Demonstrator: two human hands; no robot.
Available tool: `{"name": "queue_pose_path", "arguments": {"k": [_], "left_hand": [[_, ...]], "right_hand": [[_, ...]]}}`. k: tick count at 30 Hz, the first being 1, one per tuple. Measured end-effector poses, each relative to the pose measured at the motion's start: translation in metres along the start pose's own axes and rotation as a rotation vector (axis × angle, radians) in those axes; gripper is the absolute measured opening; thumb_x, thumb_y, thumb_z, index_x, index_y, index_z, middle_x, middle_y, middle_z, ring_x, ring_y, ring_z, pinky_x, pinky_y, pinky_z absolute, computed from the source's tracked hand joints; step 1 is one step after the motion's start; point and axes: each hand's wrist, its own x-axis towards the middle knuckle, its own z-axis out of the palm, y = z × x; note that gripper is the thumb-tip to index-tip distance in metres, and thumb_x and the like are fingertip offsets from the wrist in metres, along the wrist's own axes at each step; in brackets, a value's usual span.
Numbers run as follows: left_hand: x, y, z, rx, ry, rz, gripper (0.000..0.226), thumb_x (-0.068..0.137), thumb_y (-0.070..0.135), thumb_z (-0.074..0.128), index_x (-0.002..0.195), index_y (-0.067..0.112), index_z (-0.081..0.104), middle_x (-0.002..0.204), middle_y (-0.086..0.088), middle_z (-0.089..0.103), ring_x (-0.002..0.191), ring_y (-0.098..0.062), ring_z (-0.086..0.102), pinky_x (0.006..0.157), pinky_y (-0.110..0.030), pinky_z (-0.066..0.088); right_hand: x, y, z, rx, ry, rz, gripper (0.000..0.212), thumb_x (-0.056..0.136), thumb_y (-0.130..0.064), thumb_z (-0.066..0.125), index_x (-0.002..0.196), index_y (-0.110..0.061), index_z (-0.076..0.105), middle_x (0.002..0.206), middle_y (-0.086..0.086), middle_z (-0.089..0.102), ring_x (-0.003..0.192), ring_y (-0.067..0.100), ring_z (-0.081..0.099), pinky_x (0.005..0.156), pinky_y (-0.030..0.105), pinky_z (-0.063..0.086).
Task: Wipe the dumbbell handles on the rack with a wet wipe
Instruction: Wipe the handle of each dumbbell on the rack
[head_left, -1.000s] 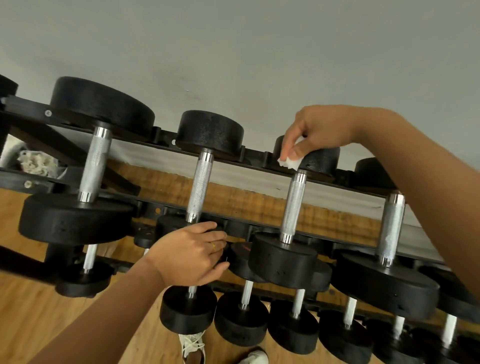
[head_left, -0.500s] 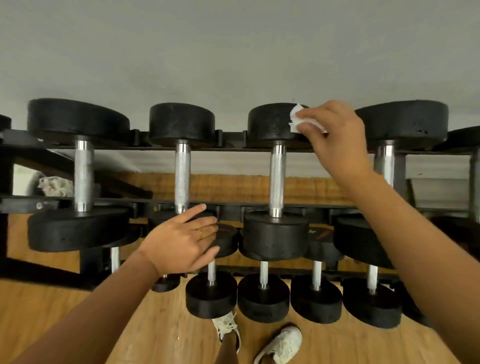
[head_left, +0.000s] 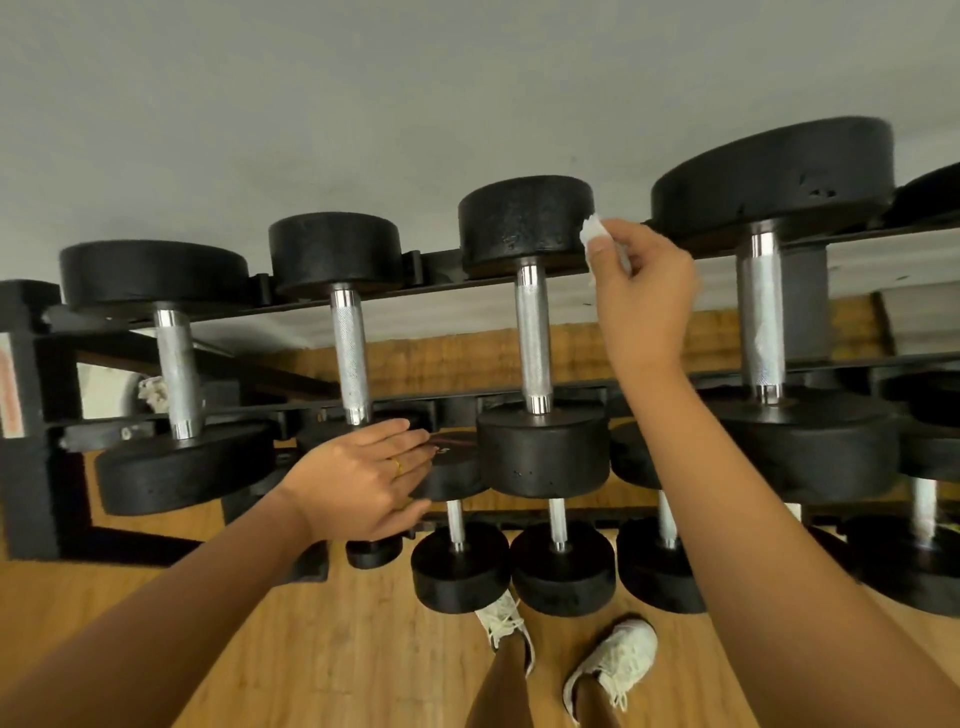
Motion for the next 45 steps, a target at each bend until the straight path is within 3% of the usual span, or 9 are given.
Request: {"name": "queue_pose_path", "arguments": {"k": [4,7,18,25,30,36,39,45], "left_hand": [[0.000,0.000,0.001,-0.003,0.013,-0.007,0.049,0.105,0.046,0.045,0.114,0.012,0.079,0.117,-0.006,0.077,0.118,-0.021,0.069,0.116,-0.039,0.041],[0.000,0.001,0.002,-0.007,0.021,-0.007,0.050,0.106,0.045,0.042,0.114,0.012,0.080,0.117,-0.006,0.076,0.118,-0.021,0.069,0.115,-0.040,0.042],[0.000,0.002,0.008,-0.004,0.064,-0.027,0.048,0.106,0.043,0.045,0.112,0.010,0.080,0.117,-0.007,0.077,0.118,-0.022,0.069,0.118,-0.039,0.035],[-0.001,0.002,0.007,-0.007,0.077,-0.039,0.047,0.105,0.043,0.047,0.111,0.010,0.080,0.115,-0.007,0.077,0.117,-0.021,0.070,0.116,-0.039,0.040],[0.000,0.002,0.007,-0.003,0.074,-0.036,0.048,0.105,0.044,0.047,0.111,0.011,0.081,0.115,-0.006,0.077,0.117,-0.021,0.070,0.116,-0.038,0.038],[0.000,0.002,0.005,-0.004,0.069,-0.034,0.048,0.106,0.044,0.046,0.111,0.011,0.080,0.114,-0.007,0.077,0.116,-0.021,0.070,0.116,-0.038,0.037],[-0.001,0.003,0.006,-0.006,0.075,-0.038,0.048,0.106,0.043,0.045,0.111,0.011,0.080,0.115,-0.006,0.077,0.117,-0.021,0.070,0.116,-0.038,0.039],[0.001,0.003,0.004,-0.009,0.075,-0.041,0.051,0.108,0.043,0.042,0.112,0.010,0.080,0.115,-0.007,0.077,0.116,-0.021,0.070,0.114,-0.039,0.042]], "right_hand": [[-0.027,0.021,0.000,0.095,-0.094,0.160,0.027,0.098,-0.018,0.063,0.124,-0.016,0.069,0.116,-0.003,0.072,0.109,0.007,0.066,0.097,0.030,0.055],[-0.028,0.023,0.018,0.230,-0.167,0.317,0.025,0.096,-0.011,0.064,0.120,-0.013,0.071,0.105,-0.010,0.072,0.102,0.004,0.066,0.099,0.031,0.055],[-0.013,0.032,0.031,0.513,-0.235,0.536,0.017,0.094,-0.011,0.067,0.105,-0.023,0.072,0.106,-0.007,0.073,0.107,0.013,0.067,0.097,0.038,0.056],[0.001,0.031,0.030,0.615,-0.314,0.565,0.016,0.091,-0.012,0.071,0.107,-0.011,0.074,0.109,0.007,0.075,0.108,0.022,0.070,0.101,0.044,0.053],[-0.009,0.034,0.028,0.615,-0.282,0.586,0.016,0.090,-0.004,0.070,0.094,-0.018,0.074,0.102,0.001,0.076,0.106,0.020,0.070,0.102,0.044,0.053],[-0.003,0.028,0.033,0.594,-0.221,0.542,0.014,0.091,-0.006,0.071,0.101,-0.015,0.075,0.103,0.003,0.076,0.102,0.018,0.071,0.097,0.042,0.056],[-0.019,0.036,0.026,0.515,-0.257,0.509,0.016,0.092,-0.010,0.070,0.106,-0.016,0.075,0.105,-0.001,0.076,0.102,0.015,0.071,0.096,0.040,0.057],[-0.004,0.031,0.023,0.468,-0.296,0.468,0.015,0.091,-0.008,0.071,0.095,-0.023,0.075,0.102,-0.001,0.075,0.102,0.017,0.070,0.095,0.044,0.057]]}}
